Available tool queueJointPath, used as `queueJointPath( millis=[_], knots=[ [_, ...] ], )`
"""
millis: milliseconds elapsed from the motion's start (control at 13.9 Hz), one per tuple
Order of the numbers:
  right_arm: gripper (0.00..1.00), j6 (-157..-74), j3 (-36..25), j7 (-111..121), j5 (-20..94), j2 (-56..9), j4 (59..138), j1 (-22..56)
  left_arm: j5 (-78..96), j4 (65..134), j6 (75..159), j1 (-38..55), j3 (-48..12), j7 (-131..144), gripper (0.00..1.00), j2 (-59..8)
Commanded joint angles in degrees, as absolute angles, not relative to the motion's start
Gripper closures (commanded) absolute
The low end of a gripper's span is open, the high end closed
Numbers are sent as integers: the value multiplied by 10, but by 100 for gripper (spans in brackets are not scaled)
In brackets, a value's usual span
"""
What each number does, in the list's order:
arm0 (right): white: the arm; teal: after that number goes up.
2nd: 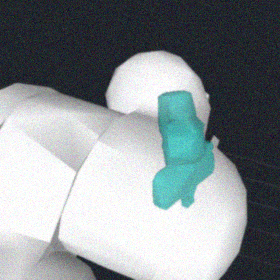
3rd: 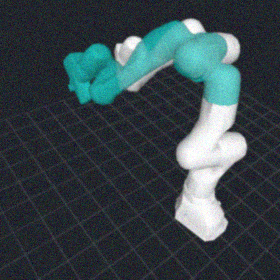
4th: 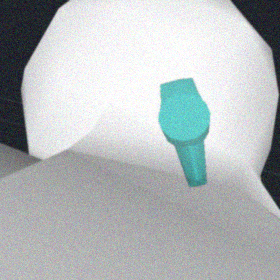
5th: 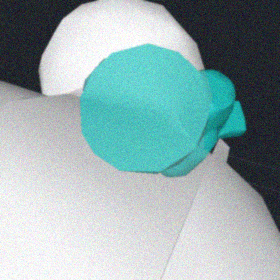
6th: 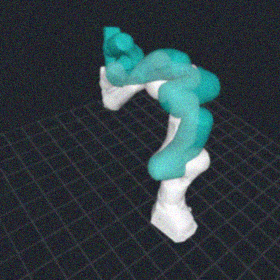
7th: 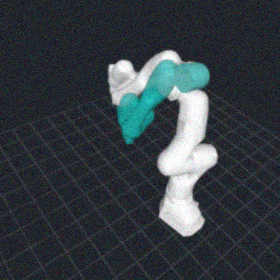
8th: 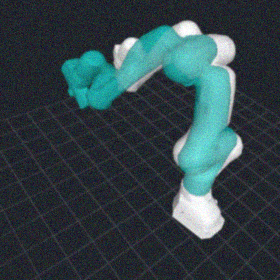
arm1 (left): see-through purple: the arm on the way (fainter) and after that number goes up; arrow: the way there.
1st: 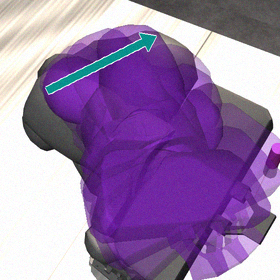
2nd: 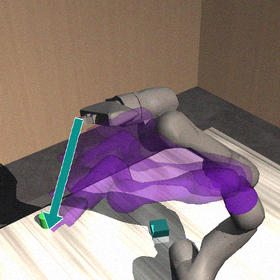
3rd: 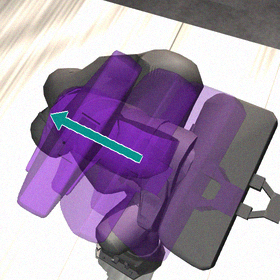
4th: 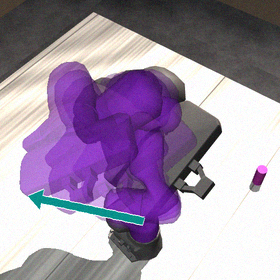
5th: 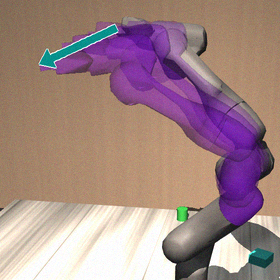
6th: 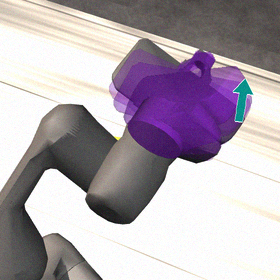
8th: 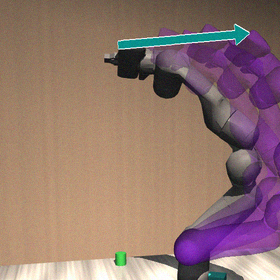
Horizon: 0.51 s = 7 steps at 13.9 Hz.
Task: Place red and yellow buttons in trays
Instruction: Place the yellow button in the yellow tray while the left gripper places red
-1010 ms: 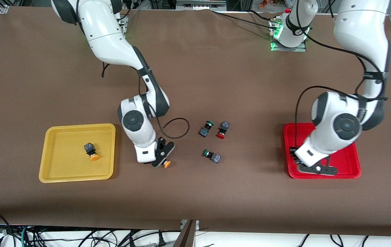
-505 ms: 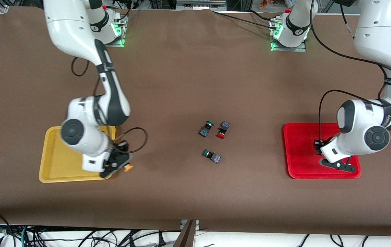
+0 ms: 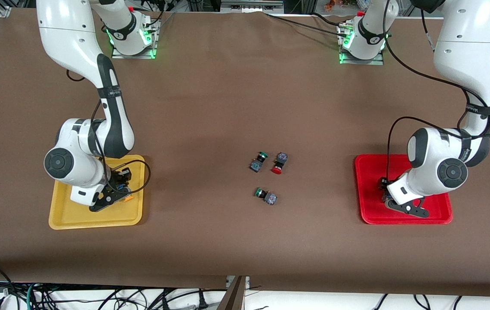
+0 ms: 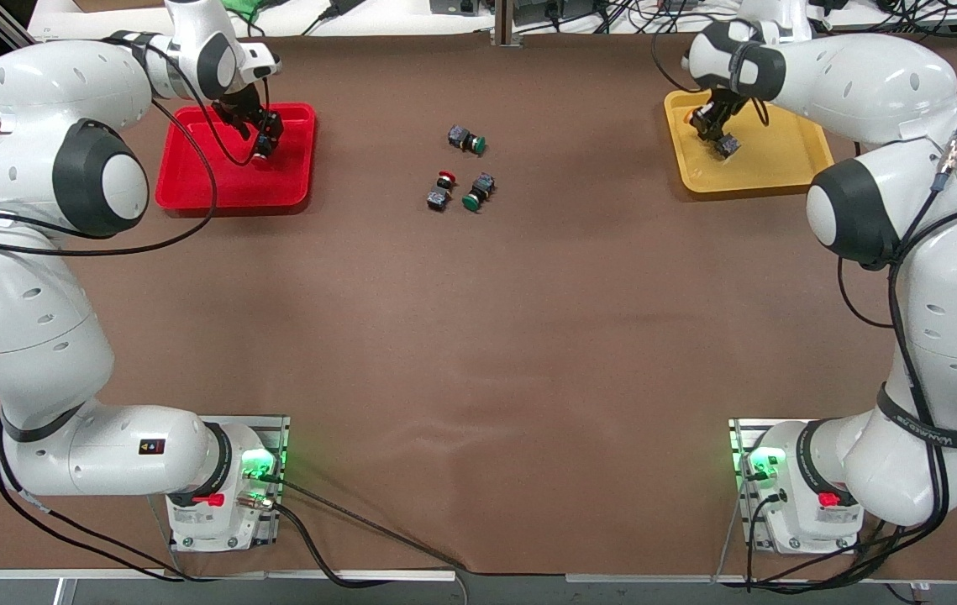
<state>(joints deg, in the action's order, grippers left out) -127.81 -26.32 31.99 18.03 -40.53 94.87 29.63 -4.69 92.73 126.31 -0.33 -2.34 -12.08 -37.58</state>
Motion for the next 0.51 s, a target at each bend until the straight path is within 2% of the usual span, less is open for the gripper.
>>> queueJointPath(
  millis=[0,72,144,216,289,433],
  knots=[
    [100,-1301,-267,306,206,-384,992,304,-49,932,1212,32,-40,-57,0,-323],
    [100,-1301,-267,299,207,-386,992,305,-49,932,1199,47,-54,-16,0,-316],
    [80,-1301,-266,294,210,-388,991,304,-49,932,1200,63,-68,23,0,-319],
    [17,-1299,-266,283,227,-390,991,304,-51,932,1207,89,-76,65,0,-323],
    [0,-1293,-267,279,246,-388,988,304,-51,932,1211,116,-77,89,0,-326],
    [0,-1285,-266,256,250,-372,980,305,-44,935,1216,159,-82,134,0,-325]
  ],
)
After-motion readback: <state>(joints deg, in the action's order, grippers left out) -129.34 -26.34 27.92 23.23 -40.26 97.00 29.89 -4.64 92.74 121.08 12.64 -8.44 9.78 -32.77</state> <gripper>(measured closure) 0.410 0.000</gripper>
